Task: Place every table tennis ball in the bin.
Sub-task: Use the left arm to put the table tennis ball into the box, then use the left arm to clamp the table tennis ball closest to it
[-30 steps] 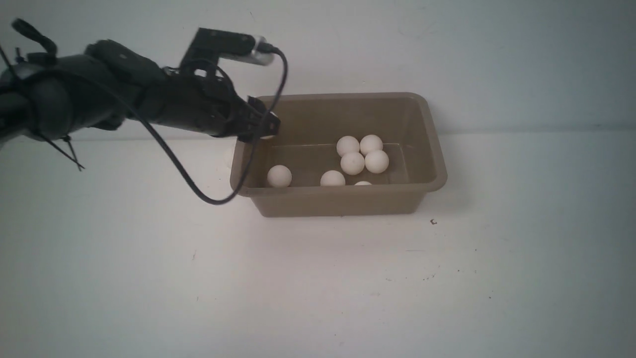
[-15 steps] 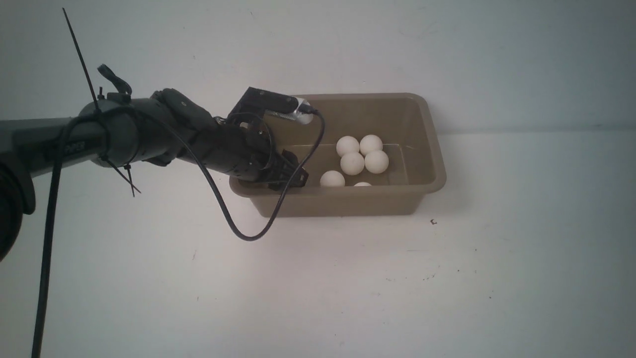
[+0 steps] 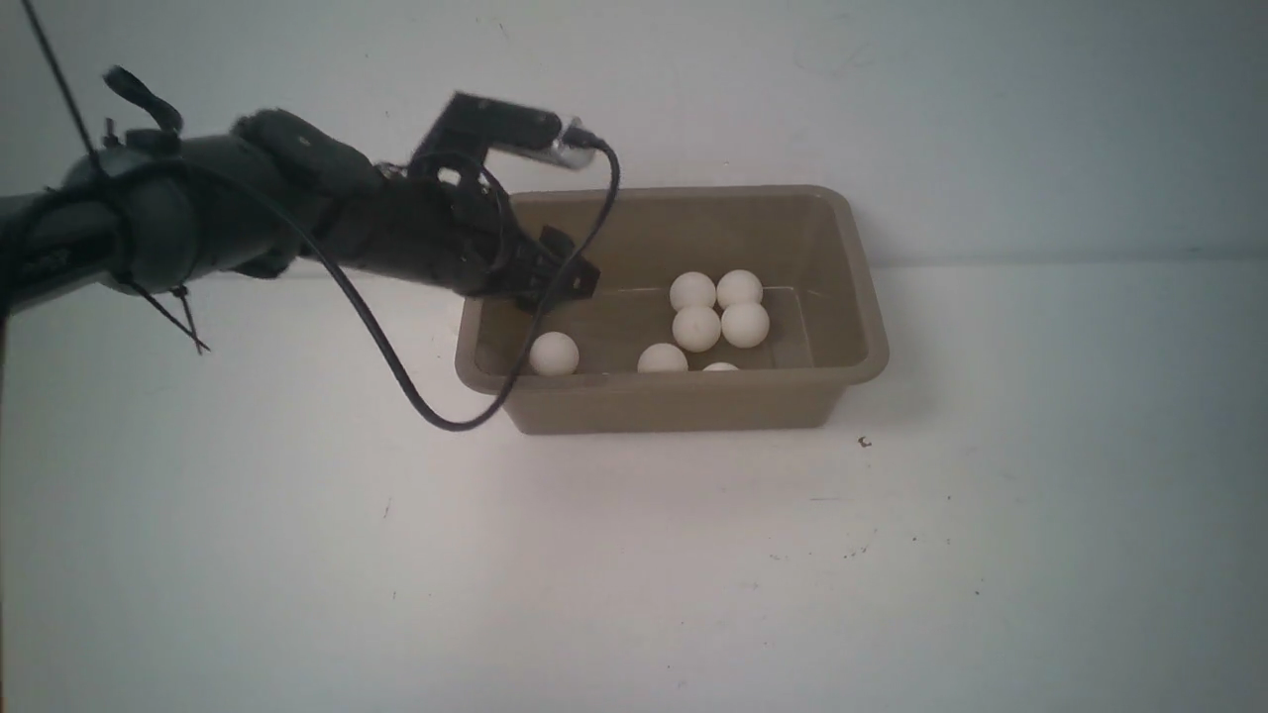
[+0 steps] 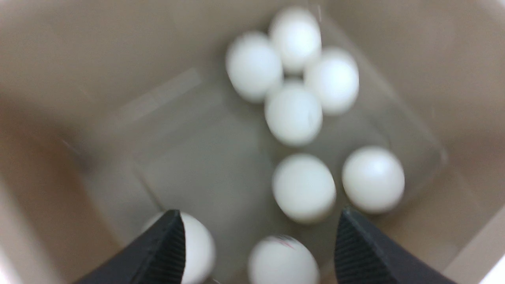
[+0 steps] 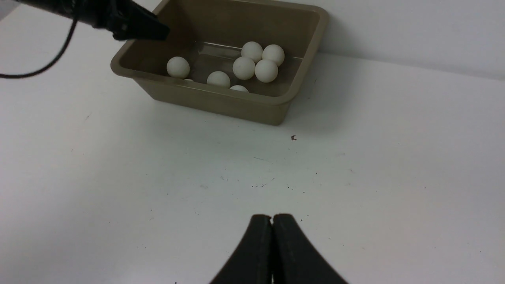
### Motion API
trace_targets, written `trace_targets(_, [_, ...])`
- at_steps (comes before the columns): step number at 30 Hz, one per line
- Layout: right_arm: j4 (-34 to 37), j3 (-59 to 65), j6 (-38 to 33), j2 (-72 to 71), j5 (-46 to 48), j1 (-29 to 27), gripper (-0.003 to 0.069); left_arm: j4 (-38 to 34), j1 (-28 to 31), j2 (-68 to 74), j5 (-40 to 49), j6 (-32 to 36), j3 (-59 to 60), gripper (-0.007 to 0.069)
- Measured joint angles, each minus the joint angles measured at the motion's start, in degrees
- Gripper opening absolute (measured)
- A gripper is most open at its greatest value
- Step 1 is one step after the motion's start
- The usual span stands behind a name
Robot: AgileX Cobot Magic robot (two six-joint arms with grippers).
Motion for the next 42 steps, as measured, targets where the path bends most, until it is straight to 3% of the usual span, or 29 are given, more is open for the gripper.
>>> trace_targets(7, [0.0,0.0,0.0,0.0,0.0,0.0,-0.0017,-1.2,9.2,-6.9,-2.5,0.4,0.0,0.0449])
trace_targets(12, [0.0,0.0,0.0,0.0,0.0,0.0,-0.0017,-3.8,17.4,-4.5,-0.5,-2.8,0.0,0.0394])
trace_targets(16, [0.0,0.0,0.0,0.0,0.0,0.0,-0.0017,-4.2,20.5,-1.1,1.3,-3.1,0.0,0.0375])
trace_targets(25, [-0.1,0.0,0.0,0.0,0.0,0.0,-0.0017,-5.0,19.9,7.5,5.7,-3.2,-2.4,0.0374])
trace_targets(34, [1.3,0.0,0.0,0.0,0.0,0.0,-0.0017,-5.0,19.4,15.9,11.3,-7.4,-13.1,0.0374])
trace_targets(42, [1.5,0.0,1.2,0.0,0.0,0.0,-0.0017,1.5,18.0,20.3,14.4,-6.9,-19.1,0.0374])
